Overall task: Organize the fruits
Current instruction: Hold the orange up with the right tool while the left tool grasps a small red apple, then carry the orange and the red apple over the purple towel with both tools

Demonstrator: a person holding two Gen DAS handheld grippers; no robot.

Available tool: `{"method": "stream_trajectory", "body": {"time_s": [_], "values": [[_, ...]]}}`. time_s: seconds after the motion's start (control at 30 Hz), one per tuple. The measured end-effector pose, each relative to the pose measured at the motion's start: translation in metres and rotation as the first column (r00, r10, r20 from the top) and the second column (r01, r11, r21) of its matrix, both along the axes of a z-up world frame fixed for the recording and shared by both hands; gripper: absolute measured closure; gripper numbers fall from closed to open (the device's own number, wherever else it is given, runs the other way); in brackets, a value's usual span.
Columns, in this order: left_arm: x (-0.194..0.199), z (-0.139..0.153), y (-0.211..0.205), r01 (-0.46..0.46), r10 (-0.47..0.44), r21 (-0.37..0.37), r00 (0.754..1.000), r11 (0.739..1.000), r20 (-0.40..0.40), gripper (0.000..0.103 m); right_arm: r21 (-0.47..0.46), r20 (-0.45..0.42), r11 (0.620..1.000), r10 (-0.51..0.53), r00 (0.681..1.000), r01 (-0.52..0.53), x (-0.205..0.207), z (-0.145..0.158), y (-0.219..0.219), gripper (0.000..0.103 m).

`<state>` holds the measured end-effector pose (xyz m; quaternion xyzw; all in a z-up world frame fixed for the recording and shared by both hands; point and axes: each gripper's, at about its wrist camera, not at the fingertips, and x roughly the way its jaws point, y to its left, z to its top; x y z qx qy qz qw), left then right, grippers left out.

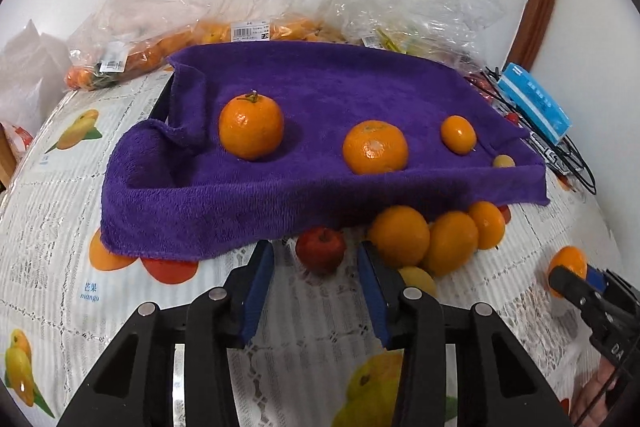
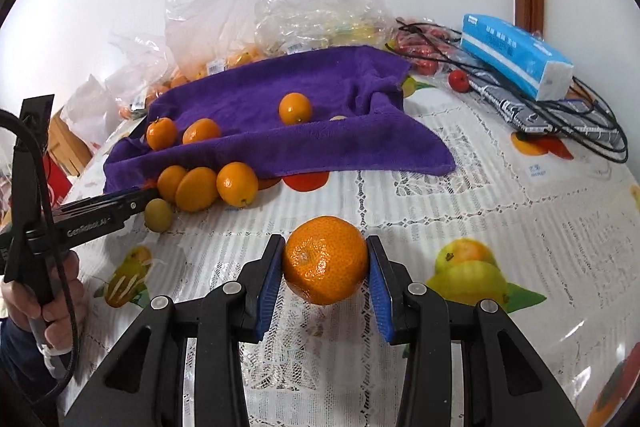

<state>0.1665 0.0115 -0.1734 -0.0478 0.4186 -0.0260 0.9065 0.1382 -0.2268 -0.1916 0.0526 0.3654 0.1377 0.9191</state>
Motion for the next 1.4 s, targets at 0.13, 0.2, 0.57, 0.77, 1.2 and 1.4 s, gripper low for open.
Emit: {"method": "stream_trajectory", "body": {"time_s": [0.13, 0.2, 0.57, 0.77, 1.2, 1.4], "values": [[0.006, -0.001, -0.007, 0.013, -0.013, 0.021, 1.000, 1.000, -0.003, 0.065, 0.012, 0.002, 1.000, 0.003, 1.000, -0.003, 0.000, 0.000, -0.001, 0.063], [0.007, -0.001, -0.008, 0.008, -0.008, 0.037, 1.000, 0.999, -0.005, 0.068, 0.017, -0.006, 1.000, 0.002, 1.000, -0.002, 0.000, 0.000, -0.001, 0.063], [0.004, -0.001, 0.002, -0.023, 0.023, -0.016, 1.000, 1.000, 0.005, 0.079, -0.021, -0.049, 1.000, -0.024, 0.999, 0.023, 0.005, -0.005, 0.003, 0.062], [-0.004, 0.001, 0.004, -0.040, 0.041, -0.034, 0.999, 0.999, 0.022, 0.079, -0.037, -0.044, 0.999, -0.026, 0.999, 0.024, 0.005, -0.006, 0.004, 0.063], [-0.041, 0.031, 0.008, -0.034, 0.035, -0.020, 0.996, 0.999, 0.084, 0.079, 0.006, -0.026, 0.999, -0.050, 0.998, 0.050, -0.002, 0.002, 0.000, 0.063], [-0.044, 0.062, 0.021, -0.055, 0.059, -0.036, 0.989, 0.998, 0.132, 0.079, -0.016, 0.039, 0.999, -0.050, 0.998, 0.050, -0.005, 0.036, 0.010, 0.063]]}}
